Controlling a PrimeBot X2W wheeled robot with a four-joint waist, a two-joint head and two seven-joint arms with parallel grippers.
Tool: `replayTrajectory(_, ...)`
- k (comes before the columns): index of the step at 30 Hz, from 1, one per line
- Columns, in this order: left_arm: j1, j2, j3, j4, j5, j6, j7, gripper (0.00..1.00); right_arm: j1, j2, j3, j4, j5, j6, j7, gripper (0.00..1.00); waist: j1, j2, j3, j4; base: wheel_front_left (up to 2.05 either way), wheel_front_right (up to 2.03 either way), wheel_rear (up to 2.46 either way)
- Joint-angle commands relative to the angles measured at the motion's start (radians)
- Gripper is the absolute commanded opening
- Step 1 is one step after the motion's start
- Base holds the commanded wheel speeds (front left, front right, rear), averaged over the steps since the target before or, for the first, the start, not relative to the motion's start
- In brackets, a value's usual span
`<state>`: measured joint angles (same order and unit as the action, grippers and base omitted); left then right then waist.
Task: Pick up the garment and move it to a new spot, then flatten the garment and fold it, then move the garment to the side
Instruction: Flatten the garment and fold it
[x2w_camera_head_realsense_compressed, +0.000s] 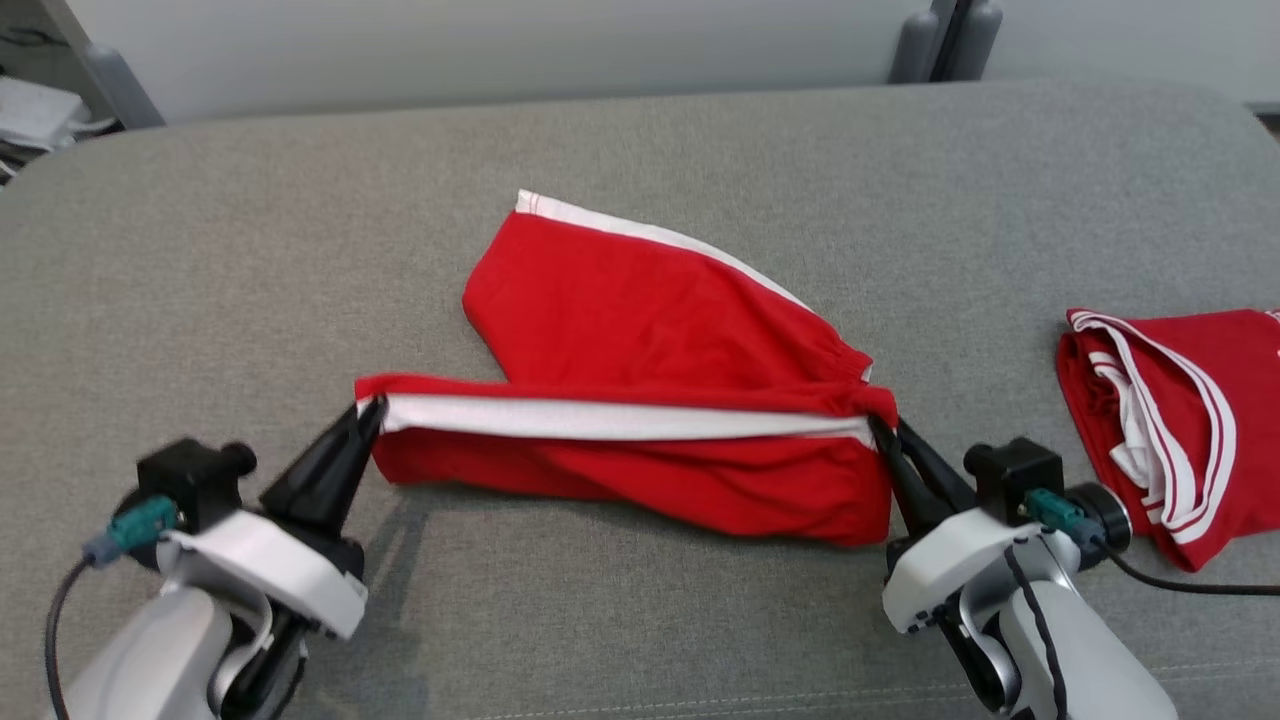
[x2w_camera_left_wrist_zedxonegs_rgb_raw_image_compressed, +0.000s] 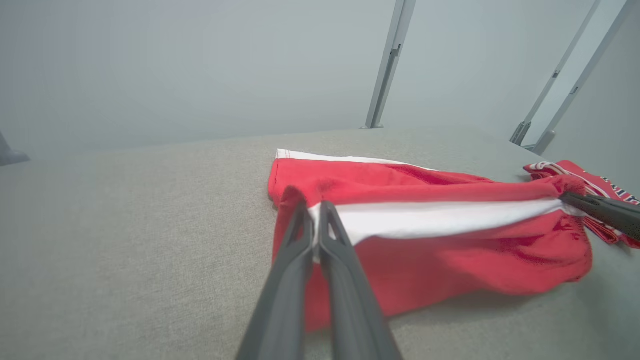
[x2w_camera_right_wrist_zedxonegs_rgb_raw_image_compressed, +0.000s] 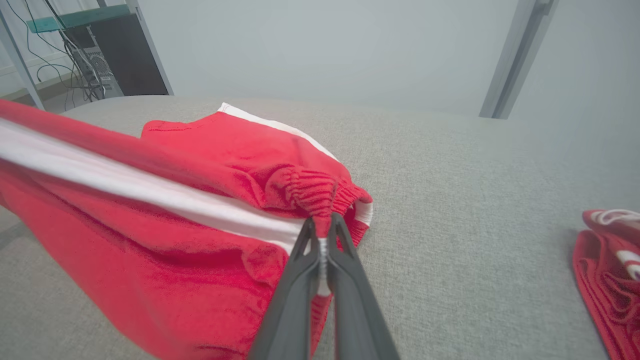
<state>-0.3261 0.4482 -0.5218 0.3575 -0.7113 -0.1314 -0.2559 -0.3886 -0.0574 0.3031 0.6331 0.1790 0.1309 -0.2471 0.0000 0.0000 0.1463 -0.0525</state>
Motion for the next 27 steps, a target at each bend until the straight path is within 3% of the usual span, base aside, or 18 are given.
replayTrajectory(1, -0.096, 0.059, 0.012, -0.030, -0.013, 0.001, -0.006, 0.00, -0.032, 0.006, 0.024, -0.047, 0.018, 0.000, -0.013, 0.00, 0.0000, 0.0000, 0.083, -0.021, 0.00, 0.00, 0.00)
replayTrajectory(11, -0.386, 0.201, -0.125, -0.065, -0.086, 0.001, -0.006, 0.00, -0.158, 0.007, 0.118, -0.203, 0.130, 0.000, -0.014, 0.00, 0.0000, 0.0000, 0.292, -0.115, 0.00, 0.00, 0.00)
replayTrajectory(27, -0.643, 0.339, -0.151, 0.001, -0.082, 0.001, -0.004, 0.00, -0.228, 0.007, 0.113, -0.362, 0.237, 0.000, -0.015, 0.00, 0.0000, 0.0000, 0.446, -0.248, 0.00, 0.00, 0.00)
